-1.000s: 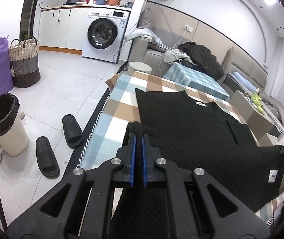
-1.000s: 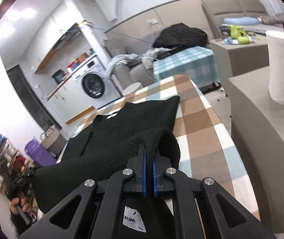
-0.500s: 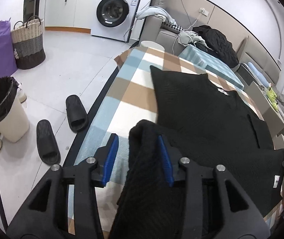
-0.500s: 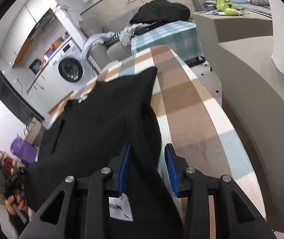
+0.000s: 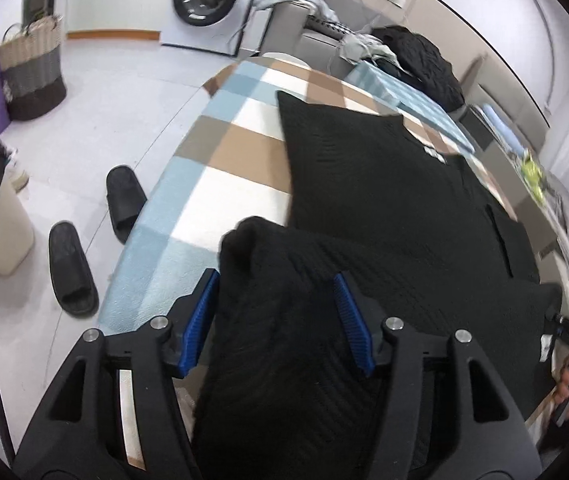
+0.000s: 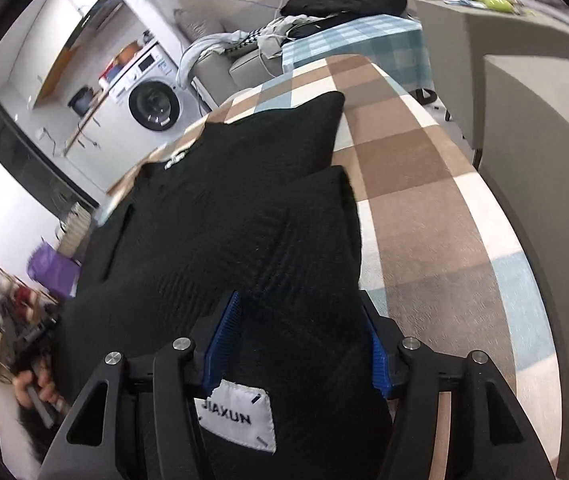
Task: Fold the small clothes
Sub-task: 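Lift the hem with both grippers and fold it toward the collar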
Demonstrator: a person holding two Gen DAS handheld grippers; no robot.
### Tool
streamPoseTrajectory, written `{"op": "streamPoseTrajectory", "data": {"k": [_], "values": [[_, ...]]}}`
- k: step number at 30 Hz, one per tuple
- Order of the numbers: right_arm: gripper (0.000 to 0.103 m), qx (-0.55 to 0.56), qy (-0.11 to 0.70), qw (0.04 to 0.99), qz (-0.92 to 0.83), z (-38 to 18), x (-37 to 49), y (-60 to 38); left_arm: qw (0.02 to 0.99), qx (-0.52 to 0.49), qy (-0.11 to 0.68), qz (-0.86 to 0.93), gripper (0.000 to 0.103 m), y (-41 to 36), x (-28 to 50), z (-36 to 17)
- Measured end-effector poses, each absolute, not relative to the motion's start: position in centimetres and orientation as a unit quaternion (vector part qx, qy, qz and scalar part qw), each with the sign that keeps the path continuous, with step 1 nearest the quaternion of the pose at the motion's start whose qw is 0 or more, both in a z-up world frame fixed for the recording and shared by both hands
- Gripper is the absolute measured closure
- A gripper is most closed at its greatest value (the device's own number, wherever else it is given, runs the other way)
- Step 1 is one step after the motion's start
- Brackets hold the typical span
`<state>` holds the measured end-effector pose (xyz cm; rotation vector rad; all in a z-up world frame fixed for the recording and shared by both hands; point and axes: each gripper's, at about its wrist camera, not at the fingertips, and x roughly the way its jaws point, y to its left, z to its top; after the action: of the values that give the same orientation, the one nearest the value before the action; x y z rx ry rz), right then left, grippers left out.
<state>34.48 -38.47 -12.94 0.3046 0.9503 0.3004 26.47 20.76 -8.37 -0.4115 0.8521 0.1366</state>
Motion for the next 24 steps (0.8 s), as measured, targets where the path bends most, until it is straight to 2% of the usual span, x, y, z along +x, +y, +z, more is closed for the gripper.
{"op": "streamPoseTrajectory", "data": {"k": [2, 4, 7, 20, 22, 24], "values": [[0.051, 0.138, 0.451, 0.870, 0.143, -13.0, 34.5, -38.1, 0.890, -0.186, 0.412, 0.056, 0.069, 20.0, 26.8, -8.5], [0.068, 0.134, 0.454, 0.868, 0.150, -13.1, 34.7, -37.8, 0.891, -0.176, 0.417, 0.042, 0.077, 19.3, 27.1, -8.4], [0.074, 0.125, 0.454, 0.868, 0.158, -13.2, 34.6, -37.4, 0.895, -0.159, 0.416, 0.040, 0.081, 18.6, 27.0, -8.2], [0.075, 0.121, 0.461, 0.864, 0.161, -12.9, 30.8, -38.3, 0.897, -0.146, 0.415, 0.053, 0.080, 17.2, 21.8, -7.8], [0.075, 0.112, 0.462, 0.864, 0.164, -12.8, 29.5, -38.4, 0.898, -0.143, 0.411, 0.063, 0.075, 17.0, 20.5, -7.8], [0.071, 0.105, 0.462, 0.865, 0.164, -12.8, 28.6, -38.6, 0.899, -0.136, 0.410, 0.074, 0.064, 17.0, 19.8, -7.7]]}}
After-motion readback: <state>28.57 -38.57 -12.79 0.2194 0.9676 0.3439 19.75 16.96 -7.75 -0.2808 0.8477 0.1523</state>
